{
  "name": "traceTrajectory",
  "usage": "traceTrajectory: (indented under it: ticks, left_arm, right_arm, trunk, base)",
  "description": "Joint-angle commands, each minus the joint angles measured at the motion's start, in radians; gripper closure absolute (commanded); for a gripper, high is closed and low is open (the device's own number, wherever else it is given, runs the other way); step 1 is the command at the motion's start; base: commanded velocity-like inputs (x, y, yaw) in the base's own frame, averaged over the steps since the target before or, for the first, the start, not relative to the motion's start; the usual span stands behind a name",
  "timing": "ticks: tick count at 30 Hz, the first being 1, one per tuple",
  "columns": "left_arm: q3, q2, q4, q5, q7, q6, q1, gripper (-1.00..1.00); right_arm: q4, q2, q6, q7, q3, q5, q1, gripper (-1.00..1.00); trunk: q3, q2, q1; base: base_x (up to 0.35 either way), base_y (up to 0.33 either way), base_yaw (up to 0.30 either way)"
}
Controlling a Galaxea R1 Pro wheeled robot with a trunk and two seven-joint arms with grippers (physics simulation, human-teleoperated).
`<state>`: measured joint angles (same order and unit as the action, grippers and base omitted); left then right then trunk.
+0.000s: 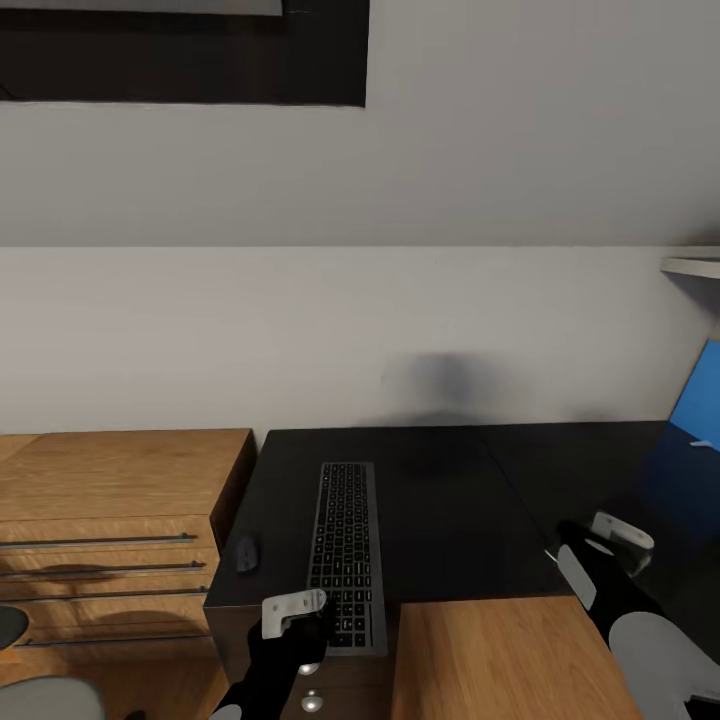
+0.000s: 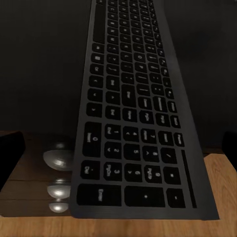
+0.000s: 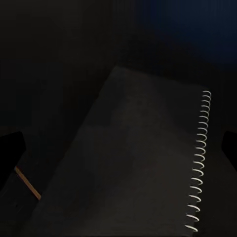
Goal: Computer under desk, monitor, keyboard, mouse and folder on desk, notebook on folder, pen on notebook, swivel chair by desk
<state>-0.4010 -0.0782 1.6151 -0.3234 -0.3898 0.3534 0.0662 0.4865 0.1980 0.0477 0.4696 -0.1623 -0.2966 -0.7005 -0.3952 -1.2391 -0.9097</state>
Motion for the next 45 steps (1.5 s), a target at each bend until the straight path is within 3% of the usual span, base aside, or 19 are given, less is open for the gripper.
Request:
traceTrajectory:
  ticks: [1,12,27,45]
  left_arm:
    - [-0.001,0.000,0.002,-0.009,-0.007,0.002,0.000,-1.00]
    - [-0.002,0.000,0.000,-0.009,-0.007,0.002,0.000,-1.00]
    - [-0.016,0.000,0.000,-0.005,-0.006,0.004,0.000,-1.00]
    - [-0.018,0.001,0.000,-0.005,-0.006,0.003,0.000,-1.00]
  right_arm:
    - [0.005,0.000,0.005,0.004,0.001,-0.005,0.000,-1.00]
    - [0.018,0.000,0.005,0.005,0.001,-0.004,0.000,-1.00]
    - [0.017,0.002,0.005,0.003,0.001,-0.003,0.000,-1.00]
    - [0.018,0.001,-0.015,0.003,0.001,-0.004,0.000,-1.00]
  trunk:
    - [-0.001,-0.001,0.000]
    - [-0.001,-0.001,0.000]
    - [-0.001,-0.001,0.000]
    - [-0.001,-0.001,0.000]
  base:
    - [0.000,0.000,0.000]
    - [0.015,-0.001,0.000]
    - [0.195,-0.098,0.000]
    - [0.007,-0.006,0.000]
